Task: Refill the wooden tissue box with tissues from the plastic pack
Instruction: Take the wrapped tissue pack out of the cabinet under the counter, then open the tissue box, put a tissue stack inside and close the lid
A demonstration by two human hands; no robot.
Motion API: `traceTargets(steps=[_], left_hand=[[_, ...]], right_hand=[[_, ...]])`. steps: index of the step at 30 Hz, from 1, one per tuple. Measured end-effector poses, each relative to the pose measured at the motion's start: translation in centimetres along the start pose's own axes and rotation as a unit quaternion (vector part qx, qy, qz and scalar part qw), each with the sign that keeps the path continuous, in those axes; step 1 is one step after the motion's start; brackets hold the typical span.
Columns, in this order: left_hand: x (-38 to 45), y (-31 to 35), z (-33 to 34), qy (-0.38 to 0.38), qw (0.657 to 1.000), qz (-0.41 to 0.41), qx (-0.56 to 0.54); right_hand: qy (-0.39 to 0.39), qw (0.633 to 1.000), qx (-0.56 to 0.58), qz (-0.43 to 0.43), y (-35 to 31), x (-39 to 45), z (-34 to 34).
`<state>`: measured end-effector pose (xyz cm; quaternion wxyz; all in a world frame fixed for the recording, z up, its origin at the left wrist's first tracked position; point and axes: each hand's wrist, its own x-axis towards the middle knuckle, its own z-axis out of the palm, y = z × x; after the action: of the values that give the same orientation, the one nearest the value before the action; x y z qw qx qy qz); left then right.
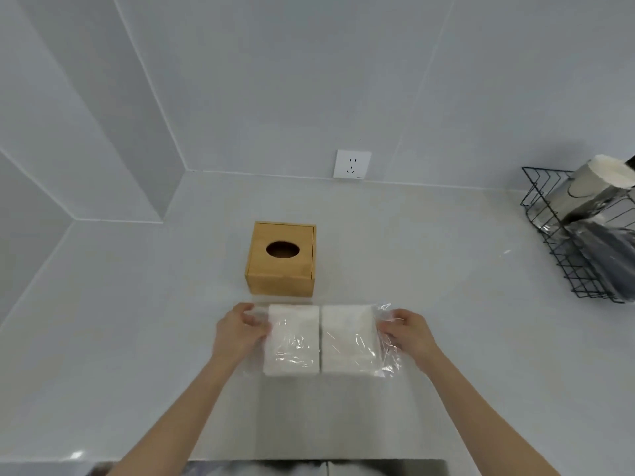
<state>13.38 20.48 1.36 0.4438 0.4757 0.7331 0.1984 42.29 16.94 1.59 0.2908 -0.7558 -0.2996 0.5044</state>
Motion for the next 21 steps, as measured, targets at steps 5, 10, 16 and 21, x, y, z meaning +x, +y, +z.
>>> traceTargets(steps=[5,10,16,21], left_hand=[[0.2,0.0,-0.2,-0.004,0.998,-0.006,0.057],[0.3,2.7,-2.5,0.055,0.998,0.029,-0.028],[2.3,5.8,-4.3,-0.006,0.984,0.027,-0.178],[3.1,5.5,-3.6,-0.032,0.974,0.008,-0.225]], right_hand=[[0.056,0.993,-0.101,0.006,0.2,1.5,0.8],[0.149,0.987,-0.017,-0.062,-4.7,0.8,0.5],[-0.086,0.99,0.062,-0.088,-11.5,0.3,7.4],[-0.094,0.992,0.065,-0.049,-11.8,1.3,11.3]])
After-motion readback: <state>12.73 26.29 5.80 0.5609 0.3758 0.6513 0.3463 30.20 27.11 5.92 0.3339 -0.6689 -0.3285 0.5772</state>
